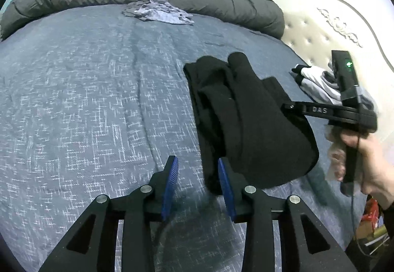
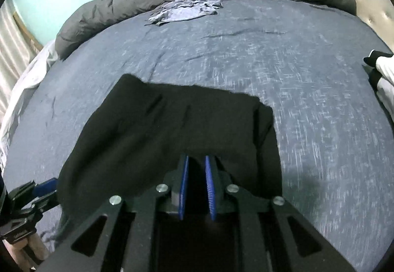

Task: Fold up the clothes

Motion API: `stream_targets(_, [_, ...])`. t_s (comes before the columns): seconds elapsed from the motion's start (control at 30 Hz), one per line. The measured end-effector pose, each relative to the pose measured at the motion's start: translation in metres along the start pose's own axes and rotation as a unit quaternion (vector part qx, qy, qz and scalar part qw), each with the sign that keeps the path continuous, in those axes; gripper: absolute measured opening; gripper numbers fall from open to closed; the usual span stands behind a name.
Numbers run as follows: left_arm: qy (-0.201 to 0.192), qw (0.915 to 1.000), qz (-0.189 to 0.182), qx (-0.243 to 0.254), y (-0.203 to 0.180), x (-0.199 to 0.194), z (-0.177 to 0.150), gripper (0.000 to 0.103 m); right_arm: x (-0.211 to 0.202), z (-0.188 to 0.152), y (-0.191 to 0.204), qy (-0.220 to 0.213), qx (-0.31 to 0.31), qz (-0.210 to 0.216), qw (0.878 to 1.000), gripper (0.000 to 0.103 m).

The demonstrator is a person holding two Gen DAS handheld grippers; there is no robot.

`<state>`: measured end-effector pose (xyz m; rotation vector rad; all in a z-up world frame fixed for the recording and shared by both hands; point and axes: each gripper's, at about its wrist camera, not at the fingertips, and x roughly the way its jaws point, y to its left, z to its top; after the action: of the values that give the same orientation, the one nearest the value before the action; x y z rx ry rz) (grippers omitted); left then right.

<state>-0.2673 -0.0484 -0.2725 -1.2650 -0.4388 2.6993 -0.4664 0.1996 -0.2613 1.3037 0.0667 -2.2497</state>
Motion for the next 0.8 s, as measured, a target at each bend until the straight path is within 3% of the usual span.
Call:
stream_targets(0.27, [-0.011, 0.9994, -0.03, 0.013, -0.023, -0.005, 0.034, 0.037, -0.025, 0.011, -0.011, -0.033, -0.002, 0.047, 0.998, 0.013])
stream_targets(0.57, [0.038, 0.9954, -0.029, 0.083, -0.069, 0.053, 0.096, 0.037, -0.014, 0.021, -0.023, -0.028, -0.009, 0.072, 0.997, 0.013])
stream_targets(0.7, [0.068, 0.9946, -0.019, 0.076, -0.066, 0.086, 0.107, 0.037, 0.0, 0.028, -0.03, -0.017, -0.017, 0.064, 0.998, 0.013])
stream_targets(0.8, [0.088, 0.994, -0.015, 0.064, -0.059, 0.106, 0.112, 0.035, 0.011, 0.033, -0.037, -0.008, -0.021, 0.061, 0.998, 0.005])
